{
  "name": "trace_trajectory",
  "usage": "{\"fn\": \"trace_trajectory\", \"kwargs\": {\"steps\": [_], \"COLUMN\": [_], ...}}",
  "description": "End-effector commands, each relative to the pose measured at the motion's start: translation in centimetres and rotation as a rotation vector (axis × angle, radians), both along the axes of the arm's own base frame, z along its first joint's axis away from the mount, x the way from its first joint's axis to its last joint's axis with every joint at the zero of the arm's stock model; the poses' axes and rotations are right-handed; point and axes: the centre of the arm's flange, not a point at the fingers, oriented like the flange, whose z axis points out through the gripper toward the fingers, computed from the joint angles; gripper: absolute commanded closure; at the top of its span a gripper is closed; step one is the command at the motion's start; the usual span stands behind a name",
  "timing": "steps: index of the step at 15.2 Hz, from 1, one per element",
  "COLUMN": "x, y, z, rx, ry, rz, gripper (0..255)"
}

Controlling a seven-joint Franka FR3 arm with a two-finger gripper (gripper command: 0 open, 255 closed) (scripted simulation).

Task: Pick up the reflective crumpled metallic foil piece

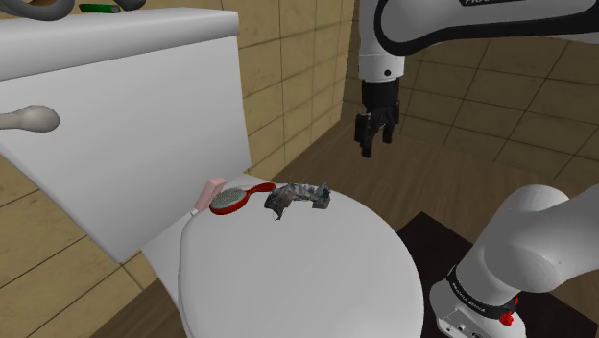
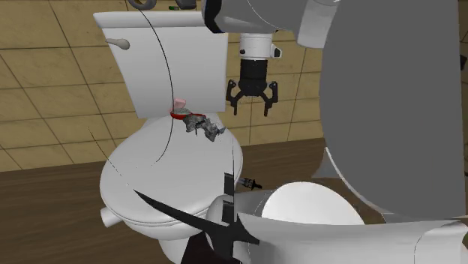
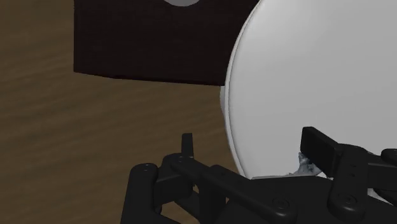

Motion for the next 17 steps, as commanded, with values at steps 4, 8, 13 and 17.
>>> {"fn": "trace_trajectory", "kwargs": {"steps": [4,8,13,17], "x": [4.1,6.5,8.3,9.0], "y": [6.0,11.1,17.9,23.5], "z": [-1.5,-2.7,-4.3,-5.5], "rx": [0.001,0.001,0.001,0.001], "ry": [0.022,0.040,0.062,0.079], "rz": [0.175,0.314,0.487,0.625], "gripper": [0,0,0,0]}}
